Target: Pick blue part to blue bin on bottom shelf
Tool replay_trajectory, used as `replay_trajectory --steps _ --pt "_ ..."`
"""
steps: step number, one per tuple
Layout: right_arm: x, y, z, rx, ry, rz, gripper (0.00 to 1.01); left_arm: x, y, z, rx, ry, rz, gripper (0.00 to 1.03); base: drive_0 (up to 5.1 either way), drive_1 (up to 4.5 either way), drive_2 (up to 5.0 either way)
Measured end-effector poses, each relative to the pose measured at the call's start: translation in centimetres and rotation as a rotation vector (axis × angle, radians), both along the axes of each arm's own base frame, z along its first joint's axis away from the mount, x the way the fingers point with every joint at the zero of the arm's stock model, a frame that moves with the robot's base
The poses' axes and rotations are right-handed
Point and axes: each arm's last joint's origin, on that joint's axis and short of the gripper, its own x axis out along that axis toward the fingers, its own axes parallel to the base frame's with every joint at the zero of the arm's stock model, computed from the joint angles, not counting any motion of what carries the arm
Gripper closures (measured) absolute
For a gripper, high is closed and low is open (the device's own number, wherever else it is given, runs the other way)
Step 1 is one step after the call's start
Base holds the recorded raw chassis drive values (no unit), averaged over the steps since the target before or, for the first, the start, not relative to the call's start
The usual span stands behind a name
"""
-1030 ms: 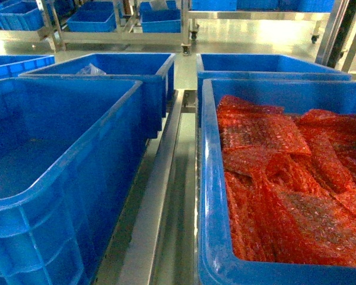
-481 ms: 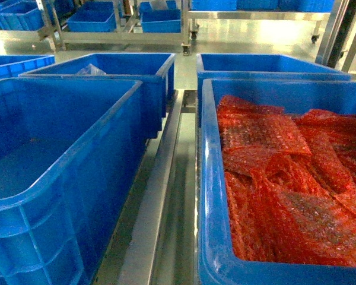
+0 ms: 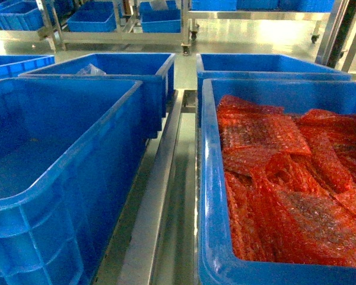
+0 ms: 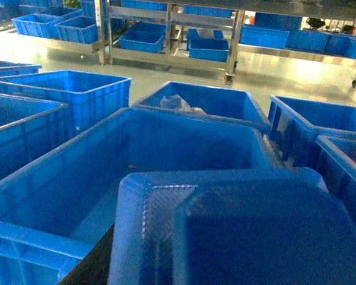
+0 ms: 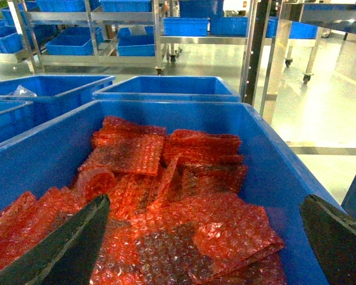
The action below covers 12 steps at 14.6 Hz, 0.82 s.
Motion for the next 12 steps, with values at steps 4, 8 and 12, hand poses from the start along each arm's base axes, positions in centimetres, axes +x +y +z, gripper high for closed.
replay_trajectory --steps 4,8,12 --pt "0.00 0.00 0.00 0.000 0.000 0.000 0.03 0.00 0.00 0.00 0.000 0.000 0.000 0.60 0.0 0.00 0.0" --pt "0.00 0.00 0.00 0.000 0.000 0.000 0.03 0.00 0.00 0.00 0.000 0.000 0.000 0.60 0.0 0.00 0.0" --pt "0.00 0.00 0.00 0.000 0.000 0.000 0.03 -0.03 -0.03 -0.30 0.032 0.041 0.067 0.60 0.0 0.00 0.0"
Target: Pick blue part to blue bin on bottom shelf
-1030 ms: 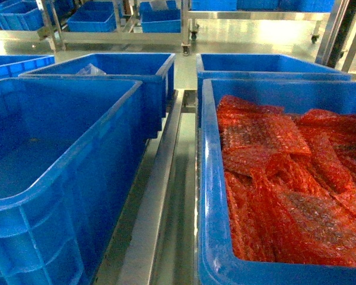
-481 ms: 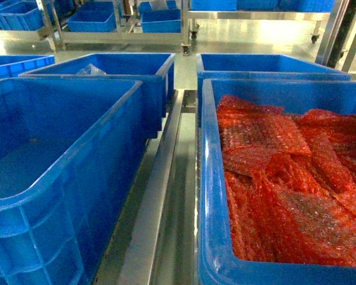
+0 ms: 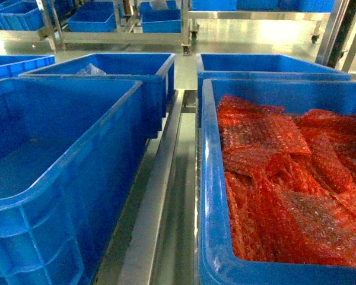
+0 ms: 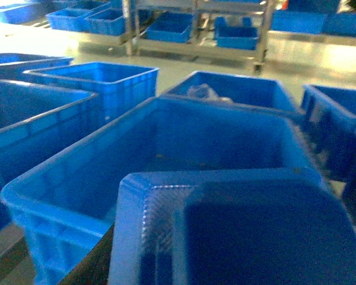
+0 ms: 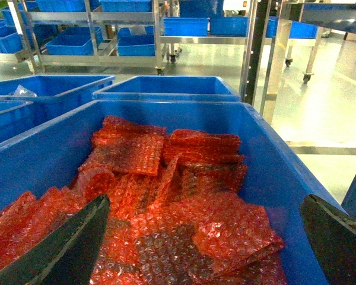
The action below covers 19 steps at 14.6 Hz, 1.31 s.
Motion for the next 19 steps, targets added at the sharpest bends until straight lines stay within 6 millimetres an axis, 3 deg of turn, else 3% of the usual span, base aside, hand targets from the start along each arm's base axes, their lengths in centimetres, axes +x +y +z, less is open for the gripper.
replay_trajectory --steps 1,3,4,5,8,9,11,13,14,15,19 --pt "0.0 0.0 0.0 0.000 0.000 0.000 0.03 0.1 -0.2 -0.2 0.021 0.015 0.072 0.60 0.0 0.00 0.0" --pt "0.0 0.0 0.0 0.000 0.000 0.000 0.03 0.2 -1.3 0.5 0.033 -0.035 0.016 0.60 0.0 0.00 0.0" --pt "0.0 0.0 0.0 0.000 -0.001 0.000 0.03 1.5 -1.6 0.6 0.034 -0.044 0.000 0.60 0.0 0.00 0.0" --pt "0.0 0.0 0.0 0.000 0.000 0.000 0.03 3.1 -1.7 0.4 0.043 -0.029 -0.002 0.60 0.0 0.00 0.0" --pt "0.0 0.0 0.0 0.000 0.000 0.000 0.03 12.3 -2.4 0.8 -0.020 0.000 -0.063 0.60 0.0 0.00 0.0" --pt "0.0 0.0 0.0 0.000 0.000 0.000 0.03 14.9 -2.5 -0.1 -0.043 0.055 -0.039 0.57 0.0 0.00 0.0" --pt "0.0 0.0 0.0 0.000 0.000 0.000 0.03 16.3 -2.9 -2.6 -0.050 0.177 -0.053 0.34 0.0 0.00 0.0" --pt "0.0 0.0 0.0 0.000 0.000 0.000 0.03 16.1 -3.0 -1.9 -0.067 0.137 -0.061 0.09 0.0 0.00 0.0" --pt "0.0 0.0 0.0 0.000 0.000 0.000 0.03 16.1 -3.0 -1.9 -0.067 0.139 -0.059 0.04 0.0 0.00 0.0" --pt "0.0 0.0 0.0 0.000 0.000 0.000 0.03 16.2 -2.6 -1.9 -0.068 0.043 -0.110 0.13 0.0 0.00 0.0" --pt "0.0 0.0 0.0 0.000 0.000 0.000 0.03 11.3 0.3 -3.1 0.018 -0.043 -0.176 0.63 0.0 0.00 0.0"
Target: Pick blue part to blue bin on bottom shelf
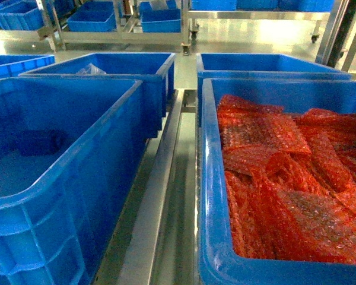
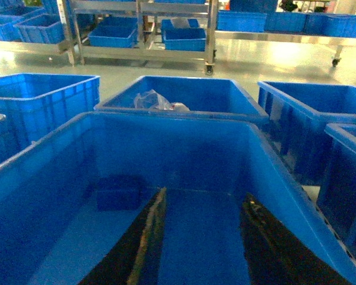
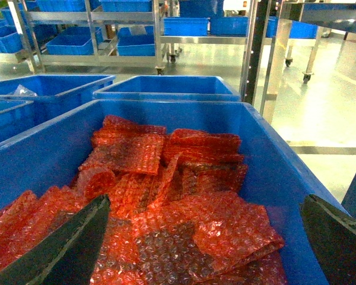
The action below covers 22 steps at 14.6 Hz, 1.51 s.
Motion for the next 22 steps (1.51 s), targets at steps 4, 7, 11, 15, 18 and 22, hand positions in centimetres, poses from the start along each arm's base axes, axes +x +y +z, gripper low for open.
replay_trajectory --steps 4,7,11,15,18,22 --pt "0.0 0.0 0.0 0.000 0.000 0.000 0.03 -3.3 1.4 -0.9 0.002 0.004 -0.007 1.01 0.0 0.00 0.0" --pt "0.0 0.0 0.0 0.000 0.000 0.000 0.03 -5.0 2.6 -2.4 0.003 0.033 -0.016 1.01 0.0 0.00 0.0" --pt "0.0 0.0 0.0 0.000 0.000 0.000 0.03 -6.8 2.8 -1.9 0.002 0.006 -0.010 1.01 0.0 0.00 0.0" --pt "0.0 0.0 0.0 0.000 0.000 0.000 0.03 -8.3 2.8 -1.5 0.002 -0.010 -0.010 1.01 0.0 0.00 0.0" --pt "0.0 0.0 0.0 0.000 0.000 0.000 0.03 -8.8 2.8 -1.4 0.002 -0.014 -0.010 1.01 0.0 0.00 0.0" --pt "0.0 0.0 0.0 0.000 0.000 0.000 0.03 -10.1 2.8 -1.3 0.002 -0.016 -0.010 1.01 0.0 0.00 0.0"
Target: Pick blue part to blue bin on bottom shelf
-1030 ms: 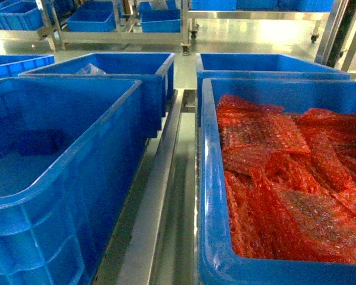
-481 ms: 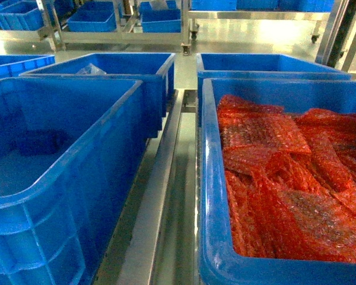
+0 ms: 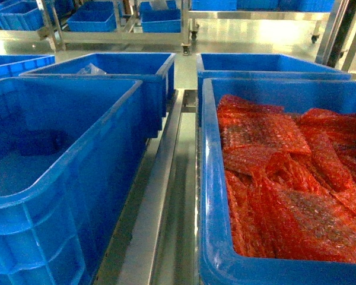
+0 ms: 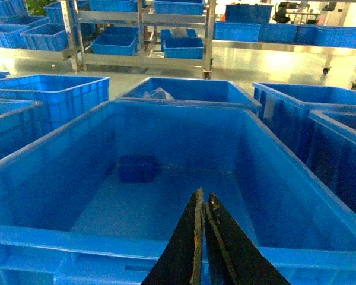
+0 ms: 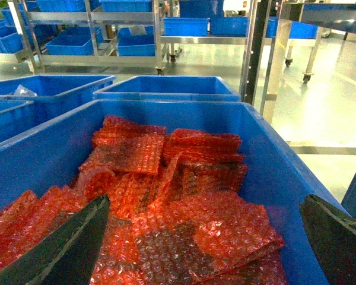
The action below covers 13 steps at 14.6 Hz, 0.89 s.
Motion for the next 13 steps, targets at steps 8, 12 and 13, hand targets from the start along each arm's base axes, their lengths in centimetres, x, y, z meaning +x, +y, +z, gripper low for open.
replay_trajectory --steps 8,12,13 --pt "0.0 0.0 0.0 0.000 0.000 0.000 0.03 -1.3 0.0 0.0 0.001 -0.009 0.004 1.01 0.0 0.00 0.0" --pt "0.0 0.0 0.0 0.000 -0.003 0.000 0.03 -1.3 0.0 -0.4 0.002 0.019 0.000 1.01 0.0 0.00 0.0" --pt "0.0 0.0 0.0 0.000 -0.003 0.000 0.03 -1.3 0.0 -0.4 0.002 0.018 0.000 1.01 0.0 0.00 0.0"
